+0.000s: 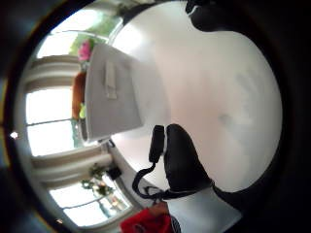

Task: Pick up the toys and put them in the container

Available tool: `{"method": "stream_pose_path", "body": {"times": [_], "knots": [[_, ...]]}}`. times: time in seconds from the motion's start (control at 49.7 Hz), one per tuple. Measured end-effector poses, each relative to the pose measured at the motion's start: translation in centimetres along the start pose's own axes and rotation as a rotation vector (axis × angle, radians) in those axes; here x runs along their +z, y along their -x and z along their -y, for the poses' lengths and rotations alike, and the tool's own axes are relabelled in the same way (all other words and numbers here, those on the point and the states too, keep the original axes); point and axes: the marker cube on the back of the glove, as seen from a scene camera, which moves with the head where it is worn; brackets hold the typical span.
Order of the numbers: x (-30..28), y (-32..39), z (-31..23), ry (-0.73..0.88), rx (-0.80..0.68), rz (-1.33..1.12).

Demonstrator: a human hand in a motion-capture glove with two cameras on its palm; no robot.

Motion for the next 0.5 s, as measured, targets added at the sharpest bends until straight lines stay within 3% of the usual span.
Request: {"method": "stream_pose_path", "body": {"times": [0.06,0.503], "knots": [[0.9,-0.5,-1.1,0.058,-0.101,0.027],[1.8,-2.1,-1.3,0.074,-0.122,0.063]]}}
